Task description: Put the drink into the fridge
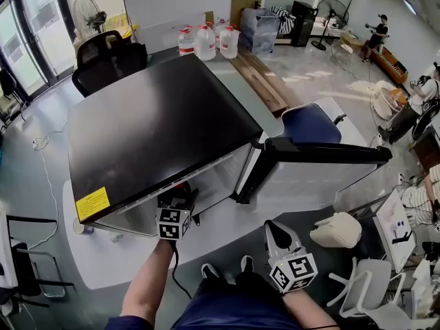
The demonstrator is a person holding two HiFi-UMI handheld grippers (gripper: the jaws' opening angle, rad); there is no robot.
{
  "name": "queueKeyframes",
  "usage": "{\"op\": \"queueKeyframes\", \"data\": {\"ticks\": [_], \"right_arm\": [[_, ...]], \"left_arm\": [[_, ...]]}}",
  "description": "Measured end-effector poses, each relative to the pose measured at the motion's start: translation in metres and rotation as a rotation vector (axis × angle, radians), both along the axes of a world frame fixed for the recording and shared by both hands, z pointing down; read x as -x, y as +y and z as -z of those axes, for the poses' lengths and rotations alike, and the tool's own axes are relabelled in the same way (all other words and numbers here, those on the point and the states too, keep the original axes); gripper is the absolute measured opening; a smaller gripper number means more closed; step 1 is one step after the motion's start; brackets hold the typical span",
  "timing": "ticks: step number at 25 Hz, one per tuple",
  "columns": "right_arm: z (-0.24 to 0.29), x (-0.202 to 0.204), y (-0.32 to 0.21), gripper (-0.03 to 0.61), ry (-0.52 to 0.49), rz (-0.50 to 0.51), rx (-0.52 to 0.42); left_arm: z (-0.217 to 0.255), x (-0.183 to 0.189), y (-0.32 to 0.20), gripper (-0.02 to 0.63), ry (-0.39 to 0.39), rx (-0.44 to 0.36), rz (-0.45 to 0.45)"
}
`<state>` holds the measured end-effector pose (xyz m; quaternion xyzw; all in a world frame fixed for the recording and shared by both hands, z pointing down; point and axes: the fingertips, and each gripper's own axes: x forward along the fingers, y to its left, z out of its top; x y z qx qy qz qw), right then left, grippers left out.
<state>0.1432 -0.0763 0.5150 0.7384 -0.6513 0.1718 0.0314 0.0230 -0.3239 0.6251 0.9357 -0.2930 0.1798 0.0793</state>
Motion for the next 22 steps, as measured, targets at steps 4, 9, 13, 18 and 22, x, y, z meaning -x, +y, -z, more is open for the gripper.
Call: {"op": "queueKeyframes", "data": {"ticks": [4, 9, 13, 18, 22], "right_arm": [[0.001, -0.003, 0.003, 0.006, 0.008, -0.008, -0.001], [0.000, -0.003, 0.006, 0.006, 0.010, -0.015, 0.008], [-0.004, -0.002, 0.006, 0.006, 0.009, -0.017, 0.017], [-0.005, 0.002, 0.003, 0.006, 0.008, -0.001, 0.031], [-0.007, 0.005, 0.000, 0.006, -0.001, 0.013, 0.039]], "left_arm": [[-0.005, -0.007, -0.013, 0.318, -0.001, -0.008, 0.009], [-0.007, -0.012, -0.035, 0.318, 0.005, 0.014, 0.048], [-0.009, -0.016, -0.050, 0.318, 0.002, 0.012, 0.067], [-0.016, -0.019, -0.057, 0.318, 0.018, 0.039, 0.092], [-0.015, -0.017, -0.058, 0.319, 0.012, 0.020, 0.107]]}}
